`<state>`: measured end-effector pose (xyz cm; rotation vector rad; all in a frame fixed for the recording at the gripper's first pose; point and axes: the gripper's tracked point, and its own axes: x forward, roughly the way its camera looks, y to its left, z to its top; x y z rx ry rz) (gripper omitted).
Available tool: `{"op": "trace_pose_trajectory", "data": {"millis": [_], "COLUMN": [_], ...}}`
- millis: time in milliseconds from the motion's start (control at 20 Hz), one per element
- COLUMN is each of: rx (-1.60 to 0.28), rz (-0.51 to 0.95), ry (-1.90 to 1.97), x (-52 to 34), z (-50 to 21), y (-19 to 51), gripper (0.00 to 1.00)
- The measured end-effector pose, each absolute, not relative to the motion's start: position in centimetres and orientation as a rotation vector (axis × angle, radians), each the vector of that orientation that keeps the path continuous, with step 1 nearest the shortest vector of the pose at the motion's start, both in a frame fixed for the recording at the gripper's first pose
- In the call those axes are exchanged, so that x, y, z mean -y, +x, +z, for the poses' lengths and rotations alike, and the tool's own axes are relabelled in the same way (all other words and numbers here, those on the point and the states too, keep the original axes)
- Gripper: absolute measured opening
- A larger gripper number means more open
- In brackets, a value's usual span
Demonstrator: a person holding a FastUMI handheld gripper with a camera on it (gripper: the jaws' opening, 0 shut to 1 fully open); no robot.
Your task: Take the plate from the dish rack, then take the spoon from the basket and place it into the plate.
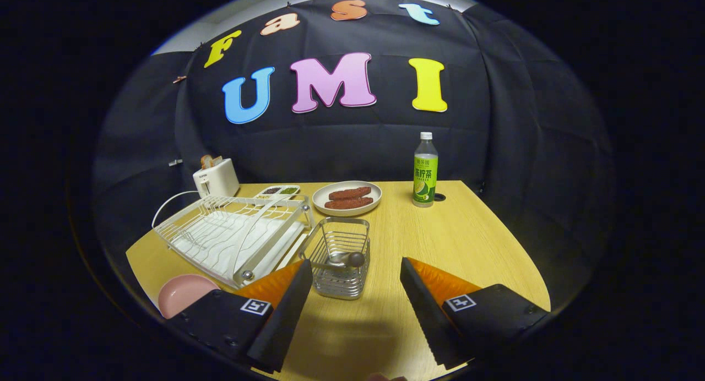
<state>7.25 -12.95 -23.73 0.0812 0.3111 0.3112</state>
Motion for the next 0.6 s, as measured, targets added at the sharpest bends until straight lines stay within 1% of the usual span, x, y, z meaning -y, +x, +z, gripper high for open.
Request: {"op": "trace_pose_trajectory", "data": {"millis": [400,450,500,550,600], "rx": [-0.231,-0.226,-0.222,-0.219,-0.216], "rz": [0.339,0.340,0.346,0.354,0.356], "ry": [0.078,0.079,0.077,0.080,0.079], "x": [11.5,11.3,11.1,10.8,10.5], "z": [-24.2,-24.3,-24.5,-24.4,-24.4], "y": [11.0,11.5,11.7,11.8,11.8], "gripper": [0.98,0.96,0.89,0.84,0.75]}}
